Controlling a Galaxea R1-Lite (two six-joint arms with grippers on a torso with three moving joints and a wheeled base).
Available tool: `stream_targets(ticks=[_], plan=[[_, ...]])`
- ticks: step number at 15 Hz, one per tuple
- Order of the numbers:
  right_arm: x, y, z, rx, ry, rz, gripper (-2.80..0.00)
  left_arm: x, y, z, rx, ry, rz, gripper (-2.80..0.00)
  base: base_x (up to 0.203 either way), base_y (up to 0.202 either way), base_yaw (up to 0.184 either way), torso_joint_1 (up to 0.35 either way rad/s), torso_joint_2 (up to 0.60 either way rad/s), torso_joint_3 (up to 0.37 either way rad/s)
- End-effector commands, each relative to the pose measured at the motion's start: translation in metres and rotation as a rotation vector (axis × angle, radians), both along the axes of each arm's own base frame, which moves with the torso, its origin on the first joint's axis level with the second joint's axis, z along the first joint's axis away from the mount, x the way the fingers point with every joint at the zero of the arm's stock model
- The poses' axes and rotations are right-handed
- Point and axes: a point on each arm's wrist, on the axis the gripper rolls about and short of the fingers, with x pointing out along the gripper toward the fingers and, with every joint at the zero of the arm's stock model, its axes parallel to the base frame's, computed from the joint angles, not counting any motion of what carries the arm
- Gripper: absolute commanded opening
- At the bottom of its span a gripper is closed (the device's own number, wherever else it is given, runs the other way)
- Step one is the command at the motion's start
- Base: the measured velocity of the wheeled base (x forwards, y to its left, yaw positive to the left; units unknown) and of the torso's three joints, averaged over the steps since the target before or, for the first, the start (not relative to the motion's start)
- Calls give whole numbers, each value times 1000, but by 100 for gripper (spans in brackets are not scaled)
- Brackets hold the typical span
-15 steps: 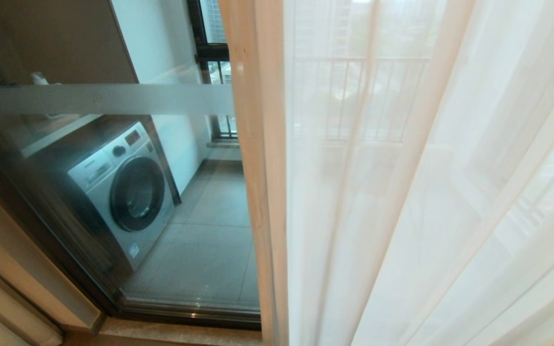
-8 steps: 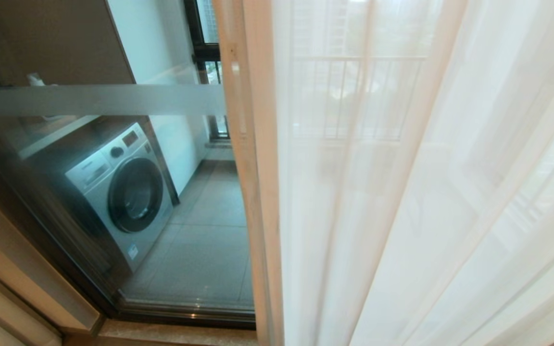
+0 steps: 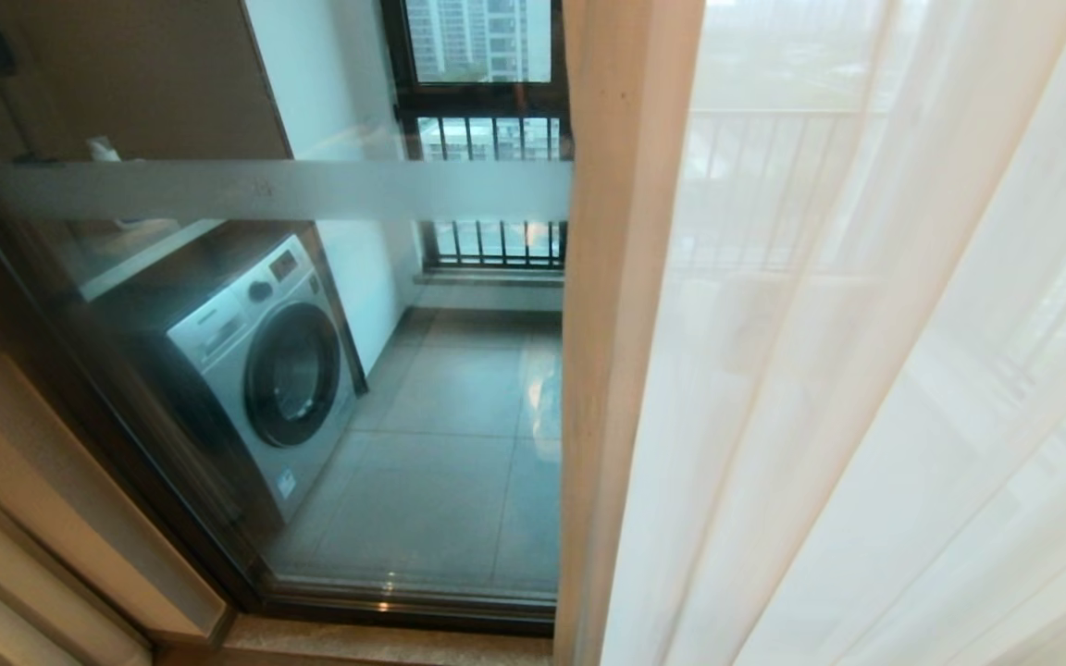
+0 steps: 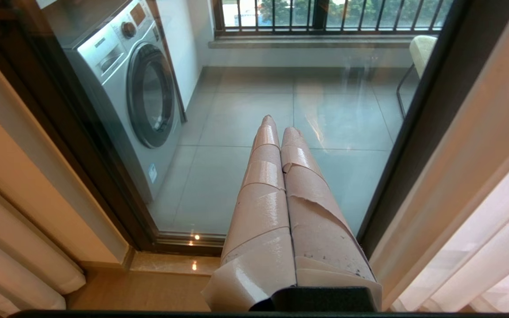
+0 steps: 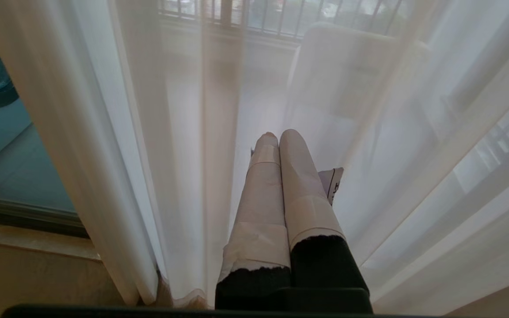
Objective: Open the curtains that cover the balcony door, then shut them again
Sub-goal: Close the inner curtains on both sides
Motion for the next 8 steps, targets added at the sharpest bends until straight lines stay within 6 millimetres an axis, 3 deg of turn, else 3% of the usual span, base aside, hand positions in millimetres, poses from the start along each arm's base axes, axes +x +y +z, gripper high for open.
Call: stream_targets(ticks=[1, 8], plan=[[0, 0, 0, -3, 0, 0, -280, 0, 0, 0, -9, 2, 1, -280, 0, 190, 2, 3, 2, 2], [0, 0, 0, -3, 0, 0, -280, 0, 0, 0, -12, 0, 0, -280, 0, 185, 3, 3, 3, 3]])
